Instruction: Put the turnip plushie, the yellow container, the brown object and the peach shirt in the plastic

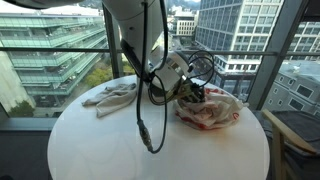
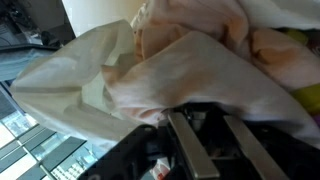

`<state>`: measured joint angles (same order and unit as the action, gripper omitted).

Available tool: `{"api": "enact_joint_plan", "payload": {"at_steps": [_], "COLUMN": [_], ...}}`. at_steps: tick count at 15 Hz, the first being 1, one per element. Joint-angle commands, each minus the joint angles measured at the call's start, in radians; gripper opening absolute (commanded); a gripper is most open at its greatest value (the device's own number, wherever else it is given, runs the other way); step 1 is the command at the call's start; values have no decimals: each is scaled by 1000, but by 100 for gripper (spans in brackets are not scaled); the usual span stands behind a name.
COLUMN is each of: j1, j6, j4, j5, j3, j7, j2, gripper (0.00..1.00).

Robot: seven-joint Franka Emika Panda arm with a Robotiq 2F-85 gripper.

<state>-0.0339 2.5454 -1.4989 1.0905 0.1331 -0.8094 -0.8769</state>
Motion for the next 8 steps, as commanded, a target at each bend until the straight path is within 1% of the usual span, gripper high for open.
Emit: {"api": "enact_joint_plan", "payload": {"at_steps": [1, 3, 4, 5, 6, 8], "j1": [16, 20, 31, 26, 24, 2], "j6": [59, 39, 19, -12, -33, -62], "j4": [-4, -36, -73, -112, -166, -239], "j5": [-62, -114, -172, -221, -285, -383], "j3": [2, -12, -39, -50, -66, -65], "j7": [-4, 30, 80, 116, 156, 202], "j2": [-41, -2, 37, 83, 142, 239], "gripper": [7, 7, 55, 56, 61, 75]}}
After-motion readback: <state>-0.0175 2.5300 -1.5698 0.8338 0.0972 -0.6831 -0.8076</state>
